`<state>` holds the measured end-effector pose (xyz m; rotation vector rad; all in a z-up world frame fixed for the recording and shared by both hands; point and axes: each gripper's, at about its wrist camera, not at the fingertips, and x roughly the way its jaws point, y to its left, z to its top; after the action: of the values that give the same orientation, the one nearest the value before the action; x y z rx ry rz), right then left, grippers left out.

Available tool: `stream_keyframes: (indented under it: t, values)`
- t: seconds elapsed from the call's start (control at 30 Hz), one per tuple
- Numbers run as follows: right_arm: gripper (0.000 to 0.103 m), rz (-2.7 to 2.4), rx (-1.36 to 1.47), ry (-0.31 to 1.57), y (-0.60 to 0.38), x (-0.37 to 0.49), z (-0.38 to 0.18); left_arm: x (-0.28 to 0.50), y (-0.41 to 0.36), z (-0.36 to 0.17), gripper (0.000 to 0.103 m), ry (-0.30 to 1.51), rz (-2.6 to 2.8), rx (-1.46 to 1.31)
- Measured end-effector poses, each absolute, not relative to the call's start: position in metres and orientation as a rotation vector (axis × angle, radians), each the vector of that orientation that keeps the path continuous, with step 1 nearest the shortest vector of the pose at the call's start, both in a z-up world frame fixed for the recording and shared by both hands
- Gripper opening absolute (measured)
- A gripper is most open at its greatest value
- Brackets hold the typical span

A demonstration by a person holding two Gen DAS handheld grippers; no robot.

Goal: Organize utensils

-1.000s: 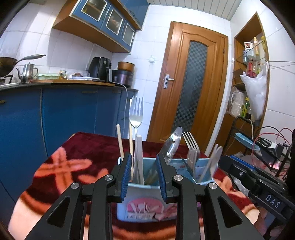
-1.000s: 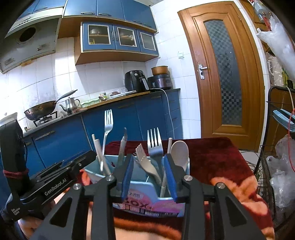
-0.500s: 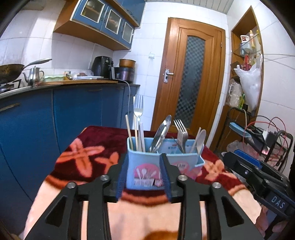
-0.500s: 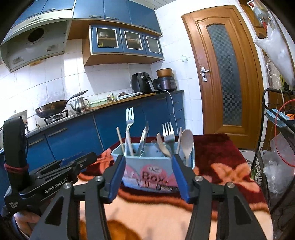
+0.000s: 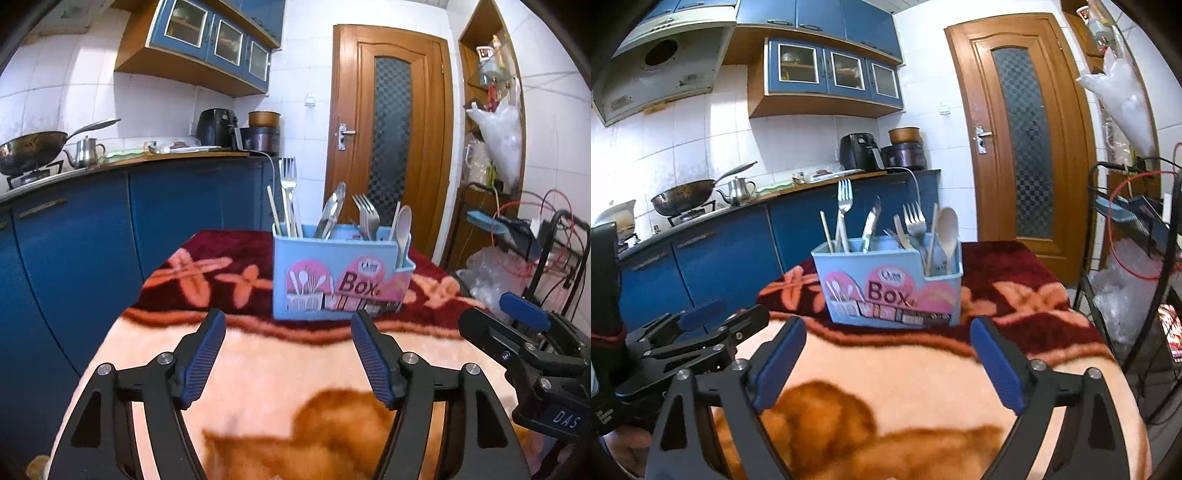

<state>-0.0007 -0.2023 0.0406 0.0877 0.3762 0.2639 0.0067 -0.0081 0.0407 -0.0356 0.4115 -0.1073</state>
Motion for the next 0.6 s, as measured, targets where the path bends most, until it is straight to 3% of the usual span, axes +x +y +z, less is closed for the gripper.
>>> stream_keyframes:
  t: [0.6]
  values:
    - [0.099,0.164,0.048,0.377,-0.208,-0.010,0.000,0.008,-0.011,0.004,0.072,0.456,-0.046,-0.014]
